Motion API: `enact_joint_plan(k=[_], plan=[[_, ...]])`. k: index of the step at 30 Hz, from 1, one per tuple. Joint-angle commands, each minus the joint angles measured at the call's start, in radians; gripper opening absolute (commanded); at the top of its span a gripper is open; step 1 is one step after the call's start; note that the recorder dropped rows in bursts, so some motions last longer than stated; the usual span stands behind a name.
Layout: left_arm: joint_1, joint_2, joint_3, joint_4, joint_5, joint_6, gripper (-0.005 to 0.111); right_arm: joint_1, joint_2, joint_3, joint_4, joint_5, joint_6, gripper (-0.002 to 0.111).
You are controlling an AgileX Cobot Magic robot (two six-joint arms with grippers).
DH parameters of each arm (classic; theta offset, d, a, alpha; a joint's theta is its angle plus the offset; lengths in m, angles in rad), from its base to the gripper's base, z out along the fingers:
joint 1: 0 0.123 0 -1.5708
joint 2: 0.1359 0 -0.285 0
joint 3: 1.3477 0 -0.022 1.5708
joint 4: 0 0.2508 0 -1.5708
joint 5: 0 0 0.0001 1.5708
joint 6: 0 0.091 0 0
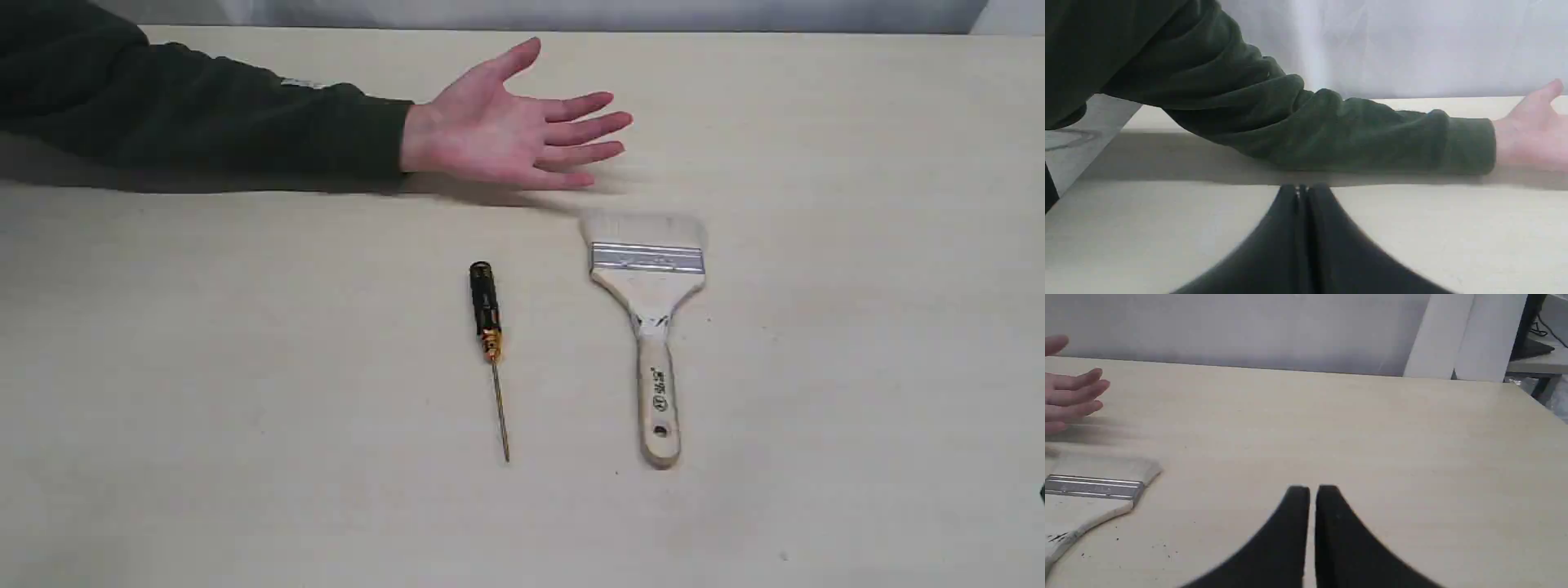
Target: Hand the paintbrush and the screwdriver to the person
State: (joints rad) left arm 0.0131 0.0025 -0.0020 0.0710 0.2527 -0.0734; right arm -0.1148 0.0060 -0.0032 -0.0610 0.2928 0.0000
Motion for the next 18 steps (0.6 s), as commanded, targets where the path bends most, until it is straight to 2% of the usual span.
enact_joint_plan(k=[1, 13, 18], plan=[[-0.002, -0.002, 0.002, -0.004, -0.002, -0.002, 0.0, 0.001, -0.006, 0.003, -0.002, -0.002, 0.0, 0.004], [-0.002, -0.002, 0.002, -0.001, -0.003, -0.002, 0.0, 0.001, -0.006, 0.003, -0.002, -0.007, 0.0, 0.004], [-0.002, -0.002, 0.002, -0.001, -0.003, -0.002, 0.0, 0.001, -0.006, 0.003, -0.002, -0.148, 0.0, 0.004]])
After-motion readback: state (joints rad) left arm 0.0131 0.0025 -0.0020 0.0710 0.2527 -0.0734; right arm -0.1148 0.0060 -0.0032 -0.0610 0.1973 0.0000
